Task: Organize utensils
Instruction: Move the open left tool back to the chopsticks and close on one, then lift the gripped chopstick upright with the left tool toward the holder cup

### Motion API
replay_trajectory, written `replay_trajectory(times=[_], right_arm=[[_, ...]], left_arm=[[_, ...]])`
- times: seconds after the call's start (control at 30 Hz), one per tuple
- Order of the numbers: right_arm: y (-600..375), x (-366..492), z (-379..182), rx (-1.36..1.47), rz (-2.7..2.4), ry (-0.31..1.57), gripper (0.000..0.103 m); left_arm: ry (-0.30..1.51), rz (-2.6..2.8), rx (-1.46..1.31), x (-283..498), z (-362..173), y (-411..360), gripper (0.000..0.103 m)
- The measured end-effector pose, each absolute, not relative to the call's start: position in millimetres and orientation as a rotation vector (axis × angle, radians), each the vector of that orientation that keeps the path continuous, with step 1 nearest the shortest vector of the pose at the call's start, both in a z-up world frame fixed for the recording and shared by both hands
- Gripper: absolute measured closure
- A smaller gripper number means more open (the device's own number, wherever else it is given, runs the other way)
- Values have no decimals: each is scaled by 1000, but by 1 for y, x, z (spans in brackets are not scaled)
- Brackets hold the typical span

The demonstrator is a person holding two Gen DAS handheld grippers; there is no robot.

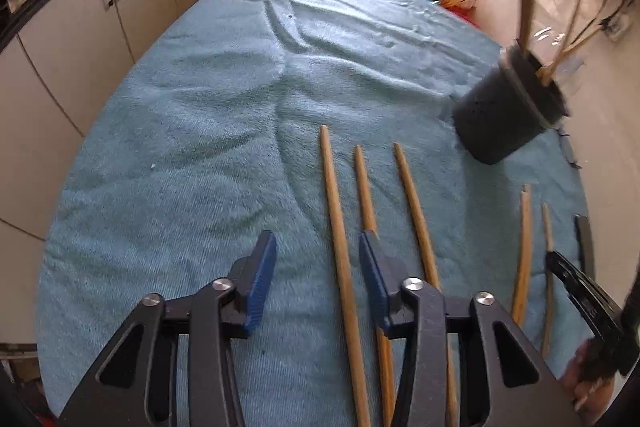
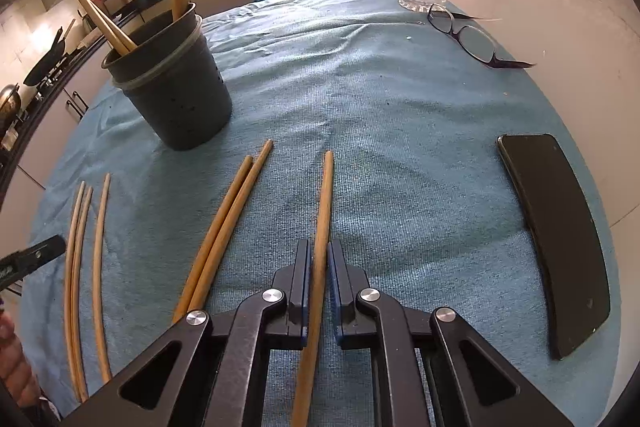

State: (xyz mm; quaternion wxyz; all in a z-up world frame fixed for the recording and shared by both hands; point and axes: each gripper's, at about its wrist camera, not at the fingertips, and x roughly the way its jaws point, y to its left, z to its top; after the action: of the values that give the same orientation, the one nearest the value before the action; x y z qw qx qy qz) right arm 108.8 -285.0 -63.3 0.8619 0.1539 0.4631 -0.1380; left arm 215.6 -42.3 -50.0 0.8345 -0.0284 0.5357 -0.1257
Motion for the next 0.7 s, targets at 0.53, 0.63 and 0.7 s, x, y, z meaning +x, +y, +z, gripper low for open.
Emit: replay_trajectory(times=[0.53,0.63,0.7], right_arm=[[-290,110,-61,353,-246,981,95],[-294,107,-54,411,-218,947,95],[-293,103,-43,422,-203,903,95]], left_arm=[[1102,-216,-27,229,-46,-38,97],[1056,-234,-62,220,-31,-26,97],[1020,-245,-87,212,-18,-18,97]])
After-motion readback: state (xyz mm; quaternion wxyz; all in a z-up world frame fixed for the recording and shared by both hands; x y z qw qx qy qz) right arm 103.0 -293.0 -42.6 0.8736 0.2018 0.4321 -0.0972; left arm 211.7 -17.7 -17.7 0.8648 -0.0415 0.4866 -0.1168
